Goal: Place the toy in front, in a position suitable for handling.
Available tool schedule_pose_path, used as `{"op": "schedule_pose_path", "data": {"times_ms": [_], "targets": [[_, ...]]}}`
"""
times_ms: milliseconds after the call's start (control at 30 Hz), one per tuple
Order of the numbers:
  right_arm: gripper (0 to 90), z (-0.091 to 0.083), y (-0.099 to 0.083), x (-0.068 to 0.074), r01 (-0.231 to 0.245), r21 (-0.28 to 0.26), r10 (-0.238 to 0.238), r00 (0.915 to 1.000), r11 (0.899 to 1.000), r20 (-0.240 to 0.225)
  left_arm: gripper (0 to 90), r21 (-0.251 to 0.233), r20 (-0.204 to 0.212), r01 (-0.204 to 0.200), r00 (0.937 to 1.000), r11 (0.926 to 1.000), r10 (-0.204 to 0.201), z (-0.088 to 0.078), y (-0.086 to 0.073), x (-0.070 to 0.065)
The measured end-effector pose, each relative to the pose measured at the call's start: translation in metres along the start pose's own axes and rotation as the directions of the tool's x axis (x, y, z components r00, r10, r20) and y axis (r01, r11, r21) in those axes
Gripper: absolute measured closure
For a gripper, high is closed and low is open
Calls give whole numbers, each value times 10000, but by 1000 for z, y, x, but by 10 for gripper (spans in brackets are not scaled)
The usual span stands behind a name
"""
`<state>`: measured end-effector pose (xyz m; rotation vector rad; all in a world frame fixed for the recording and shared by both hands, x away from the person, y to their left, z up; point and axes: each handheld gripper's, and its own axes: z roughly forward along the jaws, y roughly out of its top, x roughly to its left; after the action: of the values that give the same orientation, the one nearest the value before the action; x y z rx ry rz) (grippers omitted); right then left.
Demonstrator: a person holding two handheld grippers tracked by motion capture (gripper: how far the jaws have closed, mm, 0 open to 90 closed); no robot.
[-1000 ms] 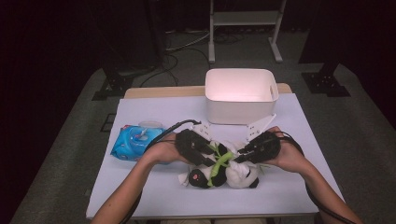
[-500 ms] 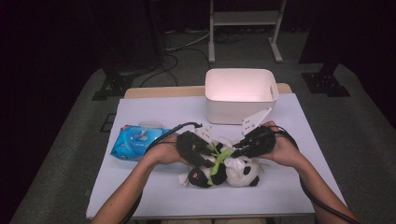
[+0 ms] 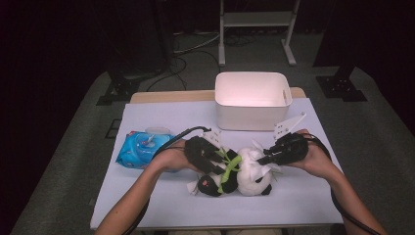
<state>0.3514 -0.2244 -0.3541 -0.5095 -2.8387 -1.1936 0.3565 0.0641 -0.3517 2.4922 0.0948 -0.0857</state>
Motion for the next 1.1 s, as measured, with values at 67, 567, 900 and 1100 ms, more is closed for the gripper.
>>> {"op": "schedule_pose_path", "data": {"times_ms": [67, 567, 900, 1100], "targets": [[759, 0, 0, 0, -10, -58, 10, 10000, 10000, -14, 569, 1, 29, 18, 10000, 10000, -18, 0, 0, 0], [757, 26, 40, 2, 762, 116, -755, 9958, 9970, -516, 568, -147, -7, 155, 9999, 9998, -155, 0, -2, 0], [755, 8, 11, -10, -94, -131, 90, 9995, 9999, -290, 568, -86, 107, 95, 9999, 9999, -94, 0, -1, 1], [756, 16, 23, -5, 222, -144, -226, 9993, 9997, -307, 569, -114, 107, 104, 9999, 9999, -102, 0, -3, 1]]}}
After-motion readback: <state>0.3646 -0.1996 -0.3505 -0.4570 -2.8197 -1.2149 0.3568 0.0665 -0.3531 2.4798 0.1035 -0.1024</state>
